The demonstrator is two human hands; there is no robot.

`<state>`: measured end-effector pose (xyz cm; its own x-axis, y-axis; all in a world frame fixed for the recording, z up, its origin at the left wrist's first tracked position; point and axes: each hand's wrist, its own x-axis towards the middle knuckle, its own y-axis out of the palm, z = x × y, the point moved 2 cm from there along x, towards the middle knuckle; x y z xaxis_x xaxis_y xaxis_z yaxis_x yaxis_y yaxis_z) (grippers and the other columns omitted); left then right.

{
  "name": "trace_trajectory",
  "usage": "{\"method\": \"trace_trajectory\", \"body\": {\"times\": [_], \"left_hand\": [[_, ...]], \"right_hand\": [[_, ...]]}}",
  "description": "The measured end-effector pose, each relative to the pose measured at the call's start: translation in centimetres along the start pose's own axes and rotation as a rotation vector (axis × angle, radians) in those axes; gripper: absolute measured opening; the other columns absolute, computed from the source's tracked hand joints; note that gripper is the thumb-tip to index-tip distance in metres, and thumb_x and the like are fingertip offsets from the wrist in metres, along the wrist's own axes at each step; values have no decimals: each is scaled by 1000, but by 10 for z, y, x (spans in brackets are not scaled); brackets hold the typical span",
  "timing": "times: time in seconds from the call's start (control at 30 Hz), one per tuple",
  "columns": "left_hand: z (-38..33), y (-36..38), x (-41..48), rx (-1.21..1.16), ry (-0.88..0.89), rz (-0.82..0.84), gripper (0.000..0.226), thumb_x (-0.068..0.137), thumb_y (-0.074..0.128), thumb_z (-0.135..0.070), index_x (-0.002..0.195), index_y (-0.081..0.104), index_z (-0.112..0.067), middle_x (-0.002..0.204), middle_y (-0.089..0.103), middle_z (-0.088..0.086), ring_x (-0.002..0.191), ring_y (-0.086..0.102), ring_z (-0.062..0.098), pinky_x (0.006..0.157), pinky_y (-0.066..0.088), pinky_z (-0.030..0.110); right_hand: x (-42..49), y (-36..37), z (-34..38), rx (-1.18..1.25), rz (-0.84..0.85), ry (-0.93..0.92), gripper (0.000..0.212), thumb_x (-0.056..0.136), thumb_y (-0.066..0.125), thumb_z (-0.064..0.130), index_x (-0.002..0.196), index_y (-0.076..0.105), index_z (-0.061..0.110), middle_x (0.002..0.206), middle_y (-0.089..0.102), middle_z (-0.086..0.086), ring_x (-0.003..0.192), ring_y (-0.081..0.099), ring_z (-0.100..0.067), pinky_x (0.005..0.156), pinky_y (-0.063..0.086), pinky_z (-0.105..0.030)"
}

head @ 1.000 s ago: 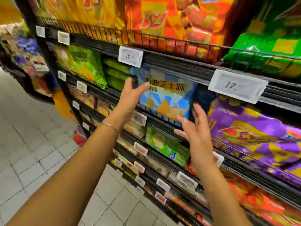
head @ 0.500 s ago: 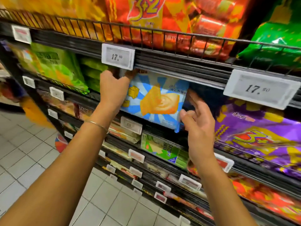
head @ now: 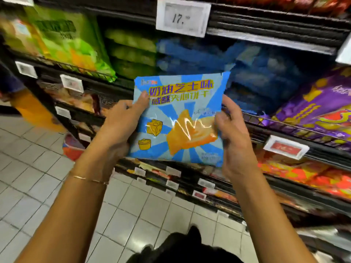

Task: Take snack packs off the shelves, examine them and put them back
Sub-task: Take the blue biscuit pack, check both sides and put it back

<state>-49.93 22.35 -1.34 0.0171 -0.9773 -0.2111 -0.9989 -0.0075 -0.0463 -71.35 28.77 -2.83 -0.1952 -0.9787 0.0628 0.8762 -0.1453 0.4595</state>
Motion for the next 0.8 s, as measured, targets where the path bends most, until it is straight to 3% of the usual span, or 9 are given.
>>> {"method": "trace_trajectory", "body": {"times": [0.1, 0.2, 0.3, 0.4, 0.47, 0.57, 0.67, 0.8], "left_hand": [[24, -38, -15, -110, -122, 127, 42, 96, 67, -38, 117, 72, -3, 113, 77, 23, 101, 75, 39, 86, 61, 63], [47, -74, -25, -194, -108, 199, 49, 86, 69, -32, 128, 64, -8, 118, 76, 19, 97, 77, 31, 77, 66, 47], [89, -98, -31, -227, -213, 290, 49, 89, 67, -31, 135, 60, -14, 126, 74, 17, 109, 75, 34, 86, 64, 51], [136, -106, -43, -292, -416, 325, 57, 87, 66, -41, 139, 60, -17, 128, 74, 13, 111, 75, 31, 84, 65, 49], [161, -106, -53, -339, -557, 317, 58, 85, 65, -46, 135, 67, -17, 120, 77, 11, 103, 78, 28, 73, 66, 44], [186, -103, -65, -388, -685, 357, 42, 87, 63, -48, 110, 84, -20, 114, 79, 10, 95, 79, 27, 67, 65, 39], [198, -103, -72, -399, -708, 387, 40, 87, 64, -49, 107, 85, -22, 118, 78, 11, 99, 79, 29, 68, 64, 41], [201, -105, -79, -366, -669, 406, 38, 86, 66, -49, 108, 84, -24, 119, 78, 13, 99, 79, 31, 68, 64, 43]], "right_hand": [[-18, 19, -24, -157, 41, 123, 87, 79, 71, 14, 155, 29, 25, 141, 63, -13, 119, 68, -35, 102, 55, -51], [-39, 30, -48, -190, 4, 210, 97, 76, 78, 8, 156, 27, 27, 138, 65, -15, 121, 66, -40, 104, 52, -57], [-65, 39, -69, -87, 2, 257, 84, 83, 69, 4, 155, 31, 25, 137, 65, -18, 115, 67, -39, 93, 60, -48], [-84, 39, -85, -55, -44, 272, 67, 91, 59, 13, 154, 36, 19, 123, 75, 0, 105, 73, -23, 81, 62, -36], [-98, 37, -93, -87, -91, 300, 57, 96, 56, 22, 152, 43, 20, 123, 75, 2, 107, 73, -20, 83, 62, -37], [-120, 34, -103, -141, -129, 348, 52, 96, 56, 32, 147, 51, 22, 133, 69, -4, 112, 71, -23, 84, 61, -46], [-138, 28, -109, -210, -211, 341, 47, 93, 61, 32, 139, 57, 27, 118, 75, 0, 104, 71, -25, 87, 55, -52], [-159, 21, -111, -215, -221, 312, 47, 90, 60, 23, 136, 55, 32, 112, 77, -6, 92, 74, -23, 70, 59, -37]]}}
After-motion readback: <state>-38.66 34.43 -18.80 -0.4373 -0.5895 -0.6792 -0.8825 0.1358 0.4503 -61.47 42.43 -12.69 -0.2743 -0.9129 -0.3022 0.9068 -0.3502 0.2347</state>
